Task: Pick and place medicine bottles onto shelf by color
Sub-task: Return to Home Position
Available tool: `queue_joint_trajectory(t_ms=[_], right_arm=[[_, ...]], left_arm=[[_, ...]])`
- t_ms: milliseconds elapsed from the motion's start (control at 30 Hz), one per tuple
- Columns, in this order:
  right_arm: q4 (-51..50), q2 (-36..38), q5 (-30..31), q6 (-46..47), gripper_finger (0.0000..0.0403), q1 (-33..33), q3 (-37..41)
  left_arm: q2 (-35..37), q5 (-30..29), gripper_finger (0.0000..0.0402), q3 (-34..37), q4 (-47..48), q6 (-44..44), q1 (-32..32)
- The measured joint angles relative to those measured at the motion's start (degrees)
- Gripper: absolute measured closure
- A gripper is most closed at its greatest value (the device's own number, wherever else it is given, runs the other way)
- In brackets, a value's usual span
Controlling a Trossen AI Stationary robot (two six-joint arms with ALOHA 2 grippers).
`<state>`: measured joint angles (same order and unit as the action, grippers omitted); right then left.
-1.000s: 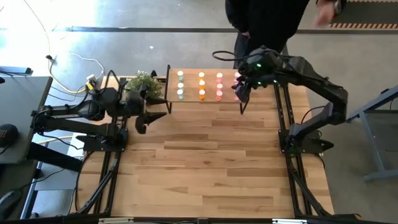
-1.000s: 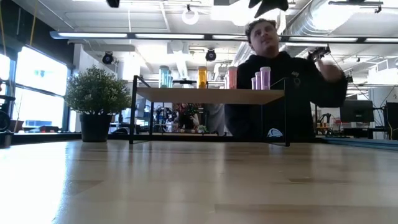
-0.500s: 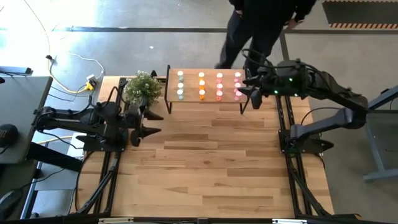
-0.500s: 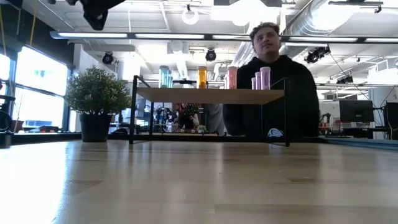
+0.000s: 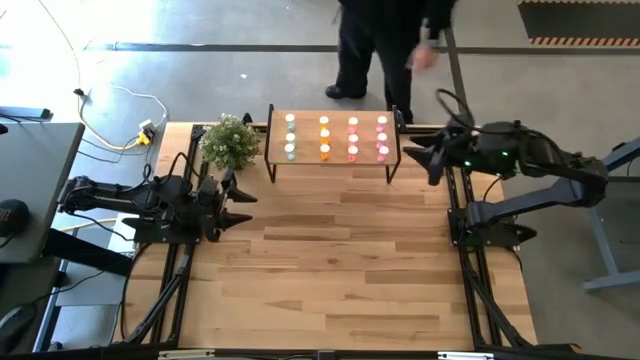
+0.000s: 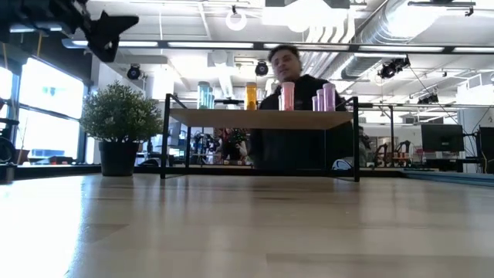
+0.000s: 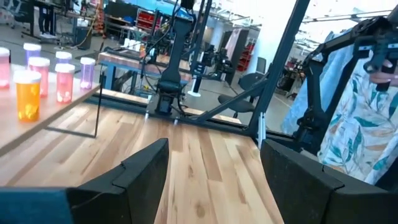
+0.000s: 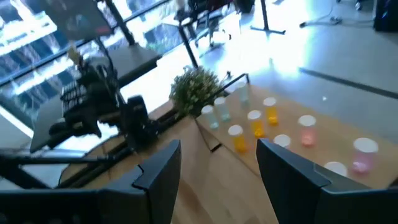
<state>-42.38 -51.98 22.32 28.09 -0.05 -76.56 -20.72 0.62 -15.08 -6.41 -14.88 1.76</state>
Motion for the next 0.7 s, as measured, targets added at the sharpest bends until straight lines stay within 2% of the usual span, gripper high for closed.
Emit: queue_joint_trajectory(t_ms=[233,433,700], right_arm=[[7.3,10.4,3.4,-1.4,0.0201,1.3,9.0],[8.3,20.5,4.7,-1.1,0.0201,1.3,15.3],[9.3,33.6,4.6,-1.2,0.0201,1.3,23.1]], left_arm=[[3.8,-1.7,0.0158,6.1,-0.6,-0.6,0.1],[6.0,-4.3,0.0158,9.6,-1.8,-1.5,0.1],[6.3,-9.0,0.0158,14.5,-8.6,-2.1,0.1]])
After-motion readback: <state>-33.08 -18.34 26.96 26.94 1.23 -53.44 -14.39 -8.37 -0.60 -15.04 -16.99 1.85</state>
